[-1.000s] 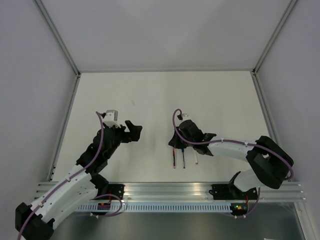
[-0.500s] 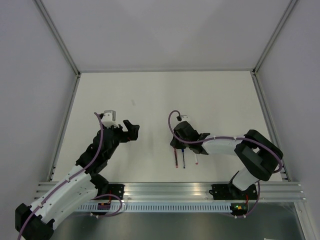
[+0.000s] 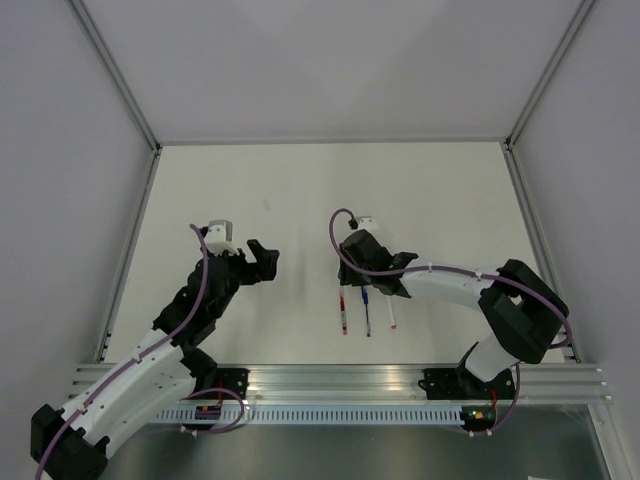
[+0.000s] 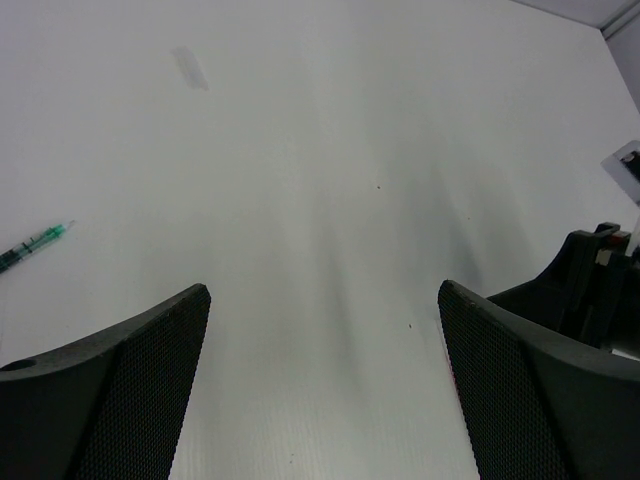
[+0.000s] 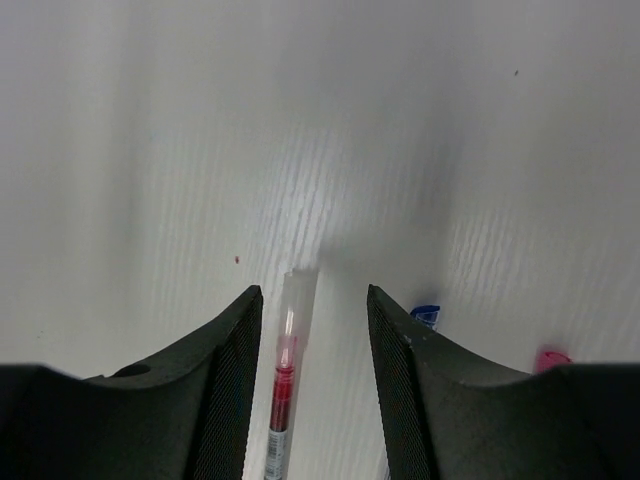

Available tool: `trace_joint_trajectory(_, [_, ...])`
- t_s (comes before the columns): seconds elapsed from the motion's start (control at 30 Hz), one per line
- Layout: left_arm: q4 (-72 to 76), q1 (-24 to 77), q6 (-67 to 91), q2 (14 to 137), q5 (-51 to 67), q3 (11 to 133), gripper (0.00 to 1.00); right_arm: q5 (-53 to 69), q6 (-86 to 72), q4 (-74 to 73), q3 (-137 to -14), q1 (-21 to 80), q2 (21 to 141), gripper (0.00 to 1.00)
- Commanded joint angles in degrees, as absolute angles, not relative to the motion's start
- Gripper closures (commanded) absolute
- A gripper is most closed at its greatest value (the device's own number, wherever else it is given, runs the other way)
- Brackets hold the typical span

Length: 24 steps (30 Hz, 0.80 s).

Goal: Insert the pens into the pen caps

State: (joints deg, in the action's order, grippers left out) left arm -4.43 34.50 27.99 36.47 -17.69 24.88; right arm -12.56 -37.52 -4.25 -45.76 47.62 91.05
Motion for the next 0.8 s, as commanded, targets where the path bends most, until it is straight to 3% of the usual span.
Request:
trace_joint_trajectory(0.0, [-3.78, 34.63, 26.54, 37.35, -15.30, 24.79, 0.00, -16.70, -33.85, -12.80, -53.25, 47.72, 85.01, 0.47])
trace_joint_trajectory(0.2, [-1.58, 34.54, 27.16, 47.17, -12.56, 28.10, 0.01, -15.48, -28.75, -19.77, -58.36, 47.37, 74.21, 0.45])
trace_joint_trajectory(0.37, [-7.46, 33.75, 28.74, 63.15, -16.17, 37.60, 0.03, -10.03, -28.48, -16.80, -51.78, 47.37, 65.14, 0.46])
trace_joint_trajectory(0.5, [-13.35, 27.54, 30.32, 71.09, -14.77, 48.13, 0.04, -6.77, -28.65, -11.61, -43.87, 47.46, 58.02, 0.47])
trace_joint_trajectory(0.67, [-15.64, 16.36, 32.52, 76.11, -6.69, 52.47, 0.05, -1.59, -28.04, -6.43, -38.68, 47.37, 55.90, 0.47])
trace_joint_trajectory(0.77, [-18.53, 14.50, 26.83, 80.93, -10.86, 55.97, 0.04, 2.37, -27.60, -5.80, -38.41, 47.37, 55.37, 0.47])
